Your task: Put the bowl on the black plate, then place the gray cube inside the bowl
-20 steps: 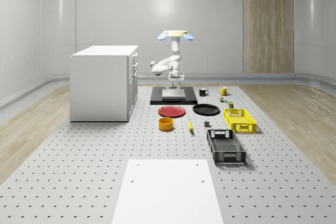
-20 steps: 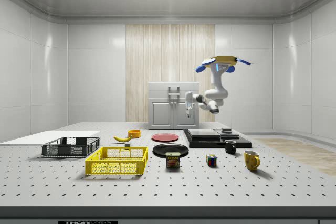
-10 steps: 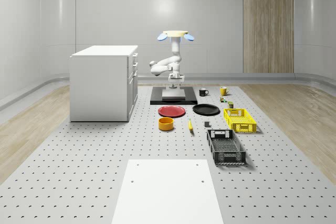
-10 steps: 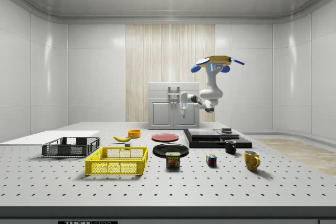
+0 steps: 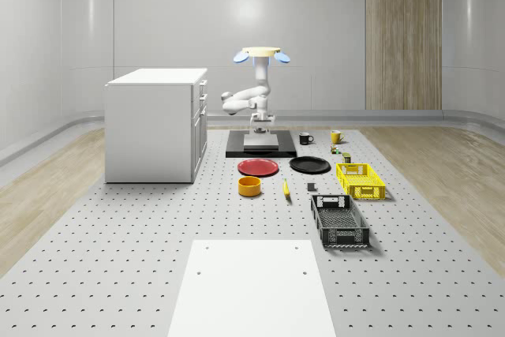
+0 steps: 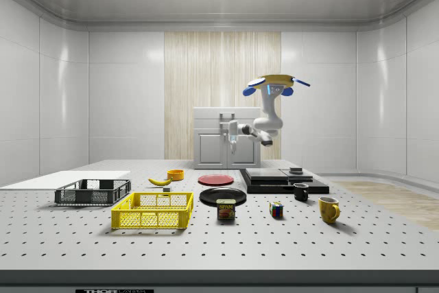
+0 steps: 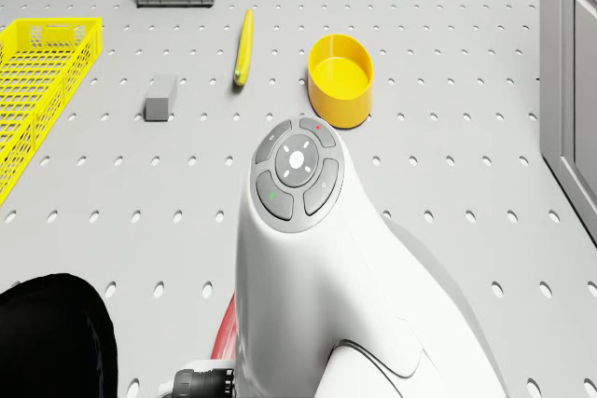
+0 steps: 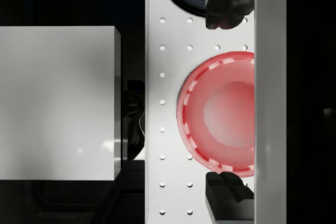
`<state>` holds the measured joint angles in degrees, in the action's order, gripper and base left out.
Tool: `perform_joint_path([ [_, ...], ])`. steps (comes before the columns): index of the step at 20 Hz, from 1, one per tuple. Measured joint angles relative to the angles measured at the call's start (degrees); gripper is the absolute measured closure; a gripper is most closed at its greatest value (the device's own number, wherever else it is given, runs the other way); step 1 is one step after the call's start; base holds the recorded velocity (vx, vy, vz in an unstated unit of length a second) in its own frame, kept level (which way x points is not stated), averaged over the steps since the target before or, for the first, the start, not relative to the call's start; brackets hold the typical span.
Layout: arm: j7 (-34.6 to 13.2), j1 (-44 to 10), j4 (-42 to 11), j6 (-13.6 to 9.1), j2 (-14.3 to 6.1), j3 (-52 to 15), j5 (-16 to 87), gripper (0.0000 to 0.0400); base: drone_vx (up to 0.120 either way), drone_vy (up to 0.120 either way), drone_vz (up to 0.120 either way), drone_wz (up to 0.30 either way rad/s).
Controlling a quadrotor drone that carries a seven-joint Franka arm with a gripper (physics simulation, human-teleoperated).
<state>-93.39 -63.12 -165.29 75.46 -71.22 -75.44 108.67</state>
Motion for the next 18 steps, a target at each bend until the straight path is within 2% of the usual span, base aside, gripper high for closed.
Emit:
perform_joint_path([
  [18,-1.07,-1.15,0.25,3.80,-4.10,-1.00,-1.96,0.0000,0.120,0.000,-0.004,0.000],
])
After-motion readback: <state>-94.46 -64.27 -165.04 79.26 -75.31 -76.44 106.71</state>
